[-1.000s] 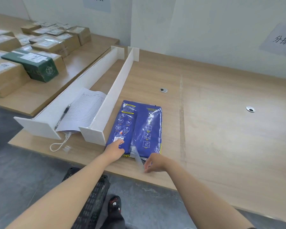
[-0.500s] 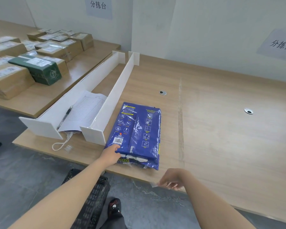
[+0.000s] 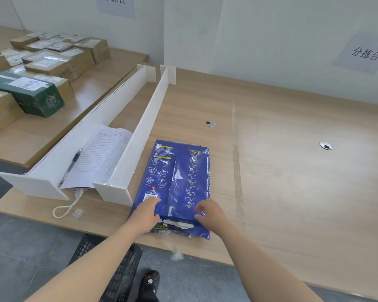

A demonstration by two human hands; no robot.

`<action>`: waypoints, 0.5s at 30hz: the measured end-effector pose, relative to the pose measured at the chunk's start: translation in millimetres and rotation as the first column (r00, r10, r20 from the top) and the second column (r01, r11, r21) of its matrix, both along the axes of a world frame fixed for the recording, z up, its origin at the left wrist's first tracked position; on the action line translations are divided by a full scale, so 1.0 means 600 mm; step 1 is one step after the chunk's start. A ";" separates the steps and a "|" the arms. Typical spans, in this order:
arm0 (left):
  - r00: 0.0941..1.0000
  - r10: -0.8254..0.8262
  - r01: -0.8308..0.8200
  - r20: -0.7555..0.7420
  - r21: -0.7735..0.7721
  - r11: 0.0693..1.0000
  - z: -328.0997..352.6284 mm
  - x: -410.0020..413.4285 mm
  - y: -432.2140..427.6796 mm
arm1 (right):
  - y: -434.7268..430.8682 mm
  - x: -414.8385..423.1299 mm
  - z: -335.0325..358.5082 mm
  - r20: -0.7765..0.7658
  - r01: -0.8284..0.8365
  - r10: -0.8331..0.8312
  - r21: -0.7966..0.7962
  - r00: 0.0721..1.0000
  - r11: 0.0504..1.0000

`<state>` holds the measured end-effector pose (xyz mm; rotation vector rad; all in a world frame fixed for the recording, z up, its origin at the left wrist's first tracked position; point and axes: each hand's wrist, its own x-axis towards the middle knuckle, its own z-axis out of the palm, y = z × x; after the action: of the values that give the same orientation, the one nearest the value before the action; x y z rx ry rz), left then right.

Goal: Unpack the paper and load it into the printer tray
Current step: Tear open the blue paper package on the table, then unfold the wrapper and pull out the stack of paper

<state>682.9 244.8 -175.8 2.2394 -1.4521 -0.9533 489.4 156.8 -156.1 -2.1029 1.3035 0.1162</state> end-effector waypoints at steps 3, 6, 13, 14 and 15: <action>0.989 -0.123 0.122 0.079 0.024 0.992 -0.014 0.011 -0.008 | 0.000 0.041 -0.010 -0.055 -0.184 0.182 -0.028 0.982 0.983; 0.946 -0.229 0.215 0.230 0.088 0.973 -0.026 0.022 -0.016 | 0.003 0.067 -0.028 -0.164 -0.322 0.310 -0.056 0.937 0.945; 0.809 -0.437 0.378 0.394 0.221 0.899 -0.049 0.038 -0.028 | 0.009 0.085 -0.066 -0.352 -0.337 0.296 -0.061 0.888 0.939; 0.790 -0.464 0.398 0.401 0.240 0.885 -0.051 0.037 -0.031 | 0.009 0.086 -0.068 -0.371 -0.345 0.298 -0.066 0.879 0.936; 0.769 -0.490 0.418 0.411 0.258 0.871 -0.051 0.035 -0.033 | 0.010 0.087 -0.070 -0.386 -0.352 0.299 -0.071 0.872 0.933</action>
<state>704.1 225.3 -206.6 2.3808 -2.2951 -0.6818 541.8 162.5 -198.0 -2.4964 1.1702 0.6120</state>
